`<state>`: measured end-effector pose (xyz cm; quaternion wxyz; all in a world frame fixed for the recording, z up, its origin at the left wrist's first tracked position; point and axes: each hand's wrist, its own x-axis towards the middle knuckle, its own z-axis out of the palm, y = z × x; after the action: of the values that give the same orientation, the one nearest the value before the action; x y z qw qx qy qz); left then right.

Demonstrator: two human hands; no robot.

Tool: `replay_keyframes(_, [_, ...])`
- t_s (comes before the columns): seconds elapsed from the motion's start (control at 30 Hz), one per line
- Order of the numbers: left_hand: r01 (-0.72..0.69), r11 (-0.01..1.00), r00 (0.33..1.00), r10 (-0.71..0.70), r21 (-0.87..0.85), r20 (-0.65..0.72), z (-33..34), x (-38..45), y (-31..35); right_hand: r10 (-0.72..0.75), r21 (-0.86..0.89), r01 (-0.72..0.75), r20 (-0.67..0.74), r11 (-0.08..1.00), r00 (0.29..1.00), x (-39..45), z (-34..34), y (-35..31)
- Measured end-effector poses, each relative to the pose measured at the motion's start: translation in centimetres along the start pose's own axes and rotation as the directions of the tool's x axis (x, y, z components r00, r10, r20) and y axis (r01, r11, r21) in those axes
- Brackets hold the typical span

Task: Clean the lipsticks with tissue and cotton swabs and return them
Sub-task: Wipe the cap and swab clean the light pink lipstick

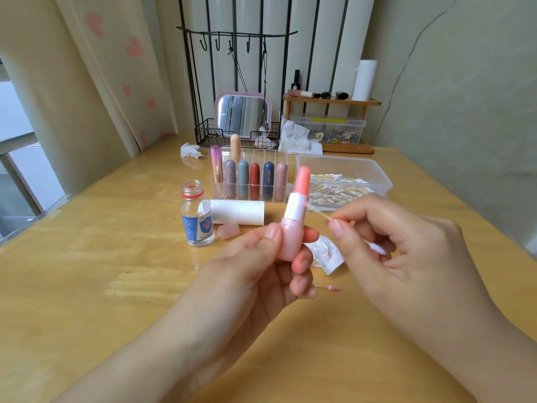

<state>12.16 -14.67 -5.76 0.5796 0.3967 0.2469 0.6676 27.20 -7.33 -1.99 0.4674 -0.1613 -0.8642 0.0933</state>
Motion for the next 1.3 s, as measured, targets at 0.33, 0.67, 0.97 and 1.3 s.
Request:
replay_keyframes(0.33, [0.006, 0.994, 0.997, 0.002, -0.11, 0.071, -0.2, 0.1, -0.1, 0.003, 0.035, -0.003, -0.004, 0.999, 1.0, 0.0, -0.3, 0.0])
replay_keyframes(0.67, [0.054, 0.993, 0.997, -0.048, -0.106, 0.062, -0.4, -0.1, 0.1, 0.002, 0.065, -0.003, 0.014, 0.998, 1.0, 0.0, -0.1, 0.0])
replay_keyframes(0.97, [0.032, 0.999, 0.999, -0.033, -0.036, -0.023, 0.7, -0.1, 0.6, -0.045, 0.04, 0.043, 0.063, 0.998, 0.997, 0.0, 0.0, -0.4])
replay_keyframes(1.3, [-0.11, 0.896, 0.972, 0.187, 0.431, -0.141, 0.8, -0.7, 0.7, -0.05, 0.02, 0.049, 0.06, 0.999, 0.997, 0.5, -0.9, -0.5])
